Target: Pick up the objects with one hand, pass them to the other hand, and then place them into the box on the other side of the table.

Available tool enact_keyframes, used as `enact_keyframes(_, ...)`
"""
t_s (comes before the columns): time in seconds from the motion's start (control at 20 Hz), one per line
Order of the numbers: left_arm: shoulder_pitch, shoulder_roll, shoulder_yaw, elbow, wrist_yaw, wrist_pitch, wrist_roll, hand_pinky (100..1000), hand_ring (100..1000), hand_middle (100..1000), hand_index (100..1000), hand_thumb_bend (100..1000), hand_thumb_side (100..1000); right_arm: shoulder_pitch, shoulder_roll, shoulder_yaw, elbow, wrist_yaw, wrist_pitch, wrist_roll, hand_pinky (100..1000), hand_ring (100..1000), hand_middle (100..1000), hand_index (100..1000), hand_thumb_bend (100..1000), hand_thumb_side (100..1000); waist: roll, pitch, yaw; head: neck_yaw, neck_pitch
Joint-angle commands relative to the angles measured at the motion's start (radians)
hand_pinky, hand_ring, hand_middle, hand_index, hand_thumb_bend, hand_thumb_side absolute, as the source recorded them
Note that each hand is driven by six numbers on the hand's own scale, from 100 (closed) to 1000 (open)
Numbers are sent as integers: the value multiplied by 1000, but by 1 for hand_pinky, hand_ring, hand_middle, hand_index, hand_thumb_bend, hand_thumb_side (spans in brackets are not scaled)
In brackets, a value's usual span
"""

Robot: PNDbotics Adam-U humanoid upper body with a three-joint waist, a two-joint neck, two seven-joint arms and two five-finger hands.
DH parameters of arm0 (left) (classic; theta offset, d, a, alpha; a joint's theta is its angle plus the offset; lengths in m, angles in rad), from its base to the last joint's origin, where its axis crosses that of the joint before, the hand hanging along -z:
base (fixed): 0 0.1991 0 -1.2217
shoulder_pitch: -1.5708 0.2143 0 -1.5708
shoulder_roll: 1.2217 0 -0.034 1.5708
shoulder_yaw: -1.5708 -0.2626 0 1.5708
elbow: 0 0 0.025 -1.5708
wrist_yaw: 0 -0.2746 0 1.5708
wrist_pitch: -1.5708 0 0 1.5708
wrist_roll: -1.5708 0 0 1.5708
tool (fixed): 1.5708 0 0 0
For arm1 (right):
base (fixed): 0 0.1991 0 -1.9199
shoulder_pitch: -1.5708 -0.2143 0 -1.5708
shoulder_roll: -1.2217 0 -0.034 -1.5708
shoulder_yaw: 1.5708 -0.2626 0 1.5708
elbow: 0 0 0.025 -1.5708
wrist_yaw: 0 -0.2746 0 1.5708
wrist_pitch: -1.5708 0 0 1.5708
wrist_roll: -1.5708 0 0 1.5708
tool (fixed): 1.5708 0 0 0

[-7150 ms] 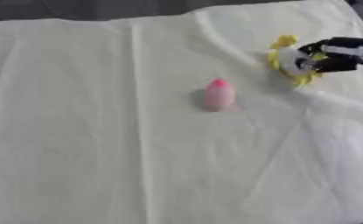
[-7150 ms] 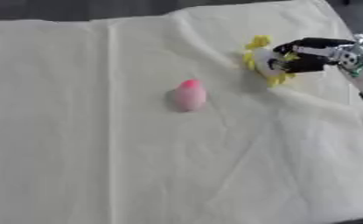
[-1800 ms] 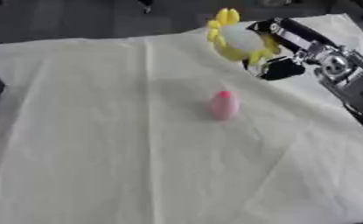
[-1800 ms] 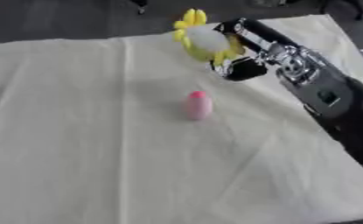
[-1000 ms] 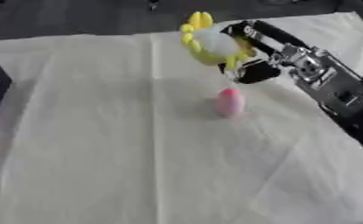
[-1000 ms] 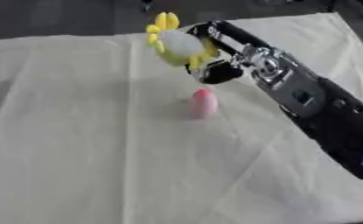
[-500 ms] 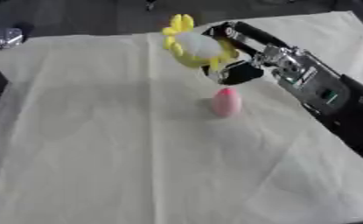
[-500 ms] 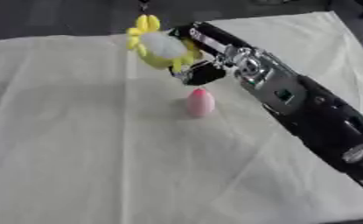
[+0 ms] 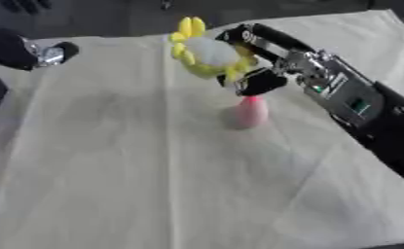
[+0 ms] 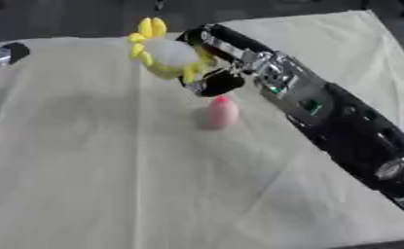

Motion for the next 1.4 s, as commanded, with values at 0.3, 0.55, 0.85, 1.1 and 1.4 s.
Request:
enact_keyframes(0.3,-48,-57,-25,26,-62,12,22,805,755,731,870,525,244,-28,7,13,-42,-20,18,-27,782,525,460,573,100,100,13,-38,-2,-2,-1)
enact_keyframes(0.55,-58,-91,-38,55,-90,-3,36,807,758,733,868,588,232,-17,1,20,-79,-10,8,-27,784,526,461,574,100,100,11,-36,-4,3,-5)
enact_keyframes(0.85,-61,-137,-44,108,-113,-22,48,806,755,730,866,599,243,-4,-7,27,-143,-12,14,-7,783,526,461,574,100,100,9,-31,-5,4,-8)
enact_keyframes(1.1,-72,-175,-55,130,-124,-36,54,805,755,730,867,613,239,-9,0,33,-147,6,15,2,785,527,462,575,100,100,8,-27,-4,6,-10)
enact_keyframes(1.4,-72,-204,-56,154,-116,-32,57,804,753,727,865,644,317,-13,6,38,-146,15,9,6,785,525,461,574,100,100,8,-24,-3,9,-12)
